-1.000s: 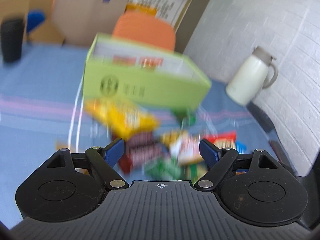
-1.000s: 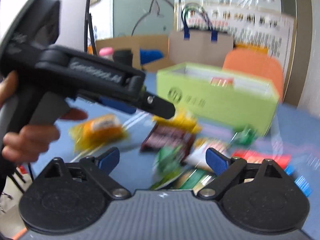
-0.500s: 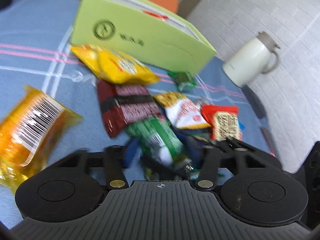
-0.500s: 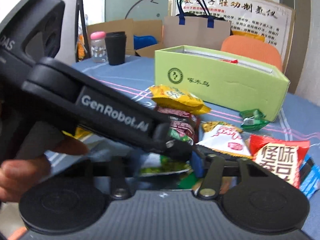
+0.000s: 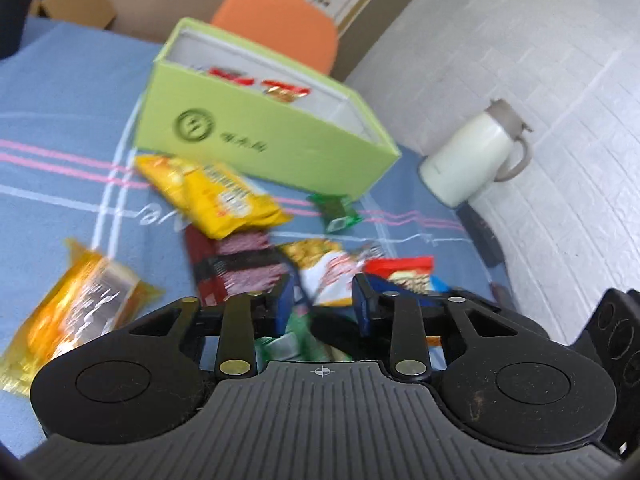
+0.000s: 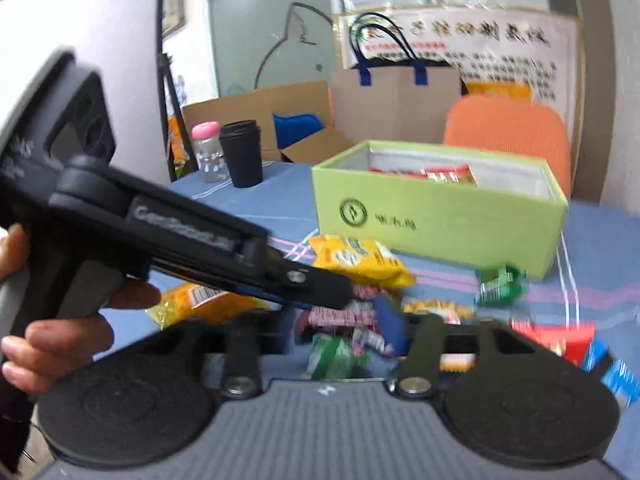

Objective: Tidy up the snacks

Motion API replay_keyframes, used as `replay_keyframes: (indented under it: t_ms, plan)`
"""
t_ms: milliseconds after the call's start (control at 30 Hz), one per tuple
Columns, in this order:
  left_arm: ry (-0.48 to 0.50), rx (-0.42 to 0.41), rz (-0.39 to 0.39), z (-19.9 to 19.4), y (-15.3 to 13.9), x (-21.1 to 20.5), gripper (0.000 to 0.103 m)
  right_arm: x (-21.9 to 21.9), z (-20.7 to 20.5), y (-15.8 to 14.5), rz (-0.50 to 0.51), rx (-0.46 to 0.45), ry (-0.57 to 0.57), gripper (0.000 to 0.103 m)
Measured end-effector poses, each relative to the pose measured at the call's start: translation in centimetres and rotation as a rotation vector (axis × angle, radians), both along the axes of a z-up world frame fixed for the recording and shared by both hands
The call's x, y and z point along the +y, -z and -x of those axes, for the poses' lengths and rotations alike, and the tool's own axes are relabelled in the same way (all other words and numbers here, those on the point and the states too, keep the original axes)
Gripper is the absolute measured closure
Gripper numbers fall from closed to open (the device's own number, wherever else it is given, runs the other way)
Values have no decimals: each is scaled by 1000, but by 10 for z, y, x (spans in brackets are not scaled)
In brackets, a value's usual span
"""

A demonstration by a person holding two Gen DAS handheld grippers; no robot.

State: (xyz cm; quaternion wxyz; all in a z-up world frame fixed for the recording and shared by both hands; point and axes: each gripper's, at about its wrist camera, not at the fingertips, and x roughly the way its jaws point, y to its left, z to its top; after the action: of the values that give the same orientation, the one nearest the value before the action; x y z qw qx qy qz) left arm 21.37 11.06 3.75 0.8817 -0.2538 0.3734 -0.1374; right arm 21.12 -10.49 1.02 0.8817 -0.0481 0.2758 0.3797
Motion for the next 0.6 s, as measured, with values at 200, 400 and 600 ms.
replay_keyframes:
  t_ms: [200, 400, 600]
  plan:
    - [-79, 69, -52, 9, 18, 11, 63, 23, 12, 25, 19, 76, -40, 9]
    - [-93, 28, -61, 18, 10, 18, 49, 17, 16, 38, 29, 131, 19, 9]
    - [-55, 44, -35, 18, 17, 9, 31, 1, 13, 35, 31, 141, 107, 9]
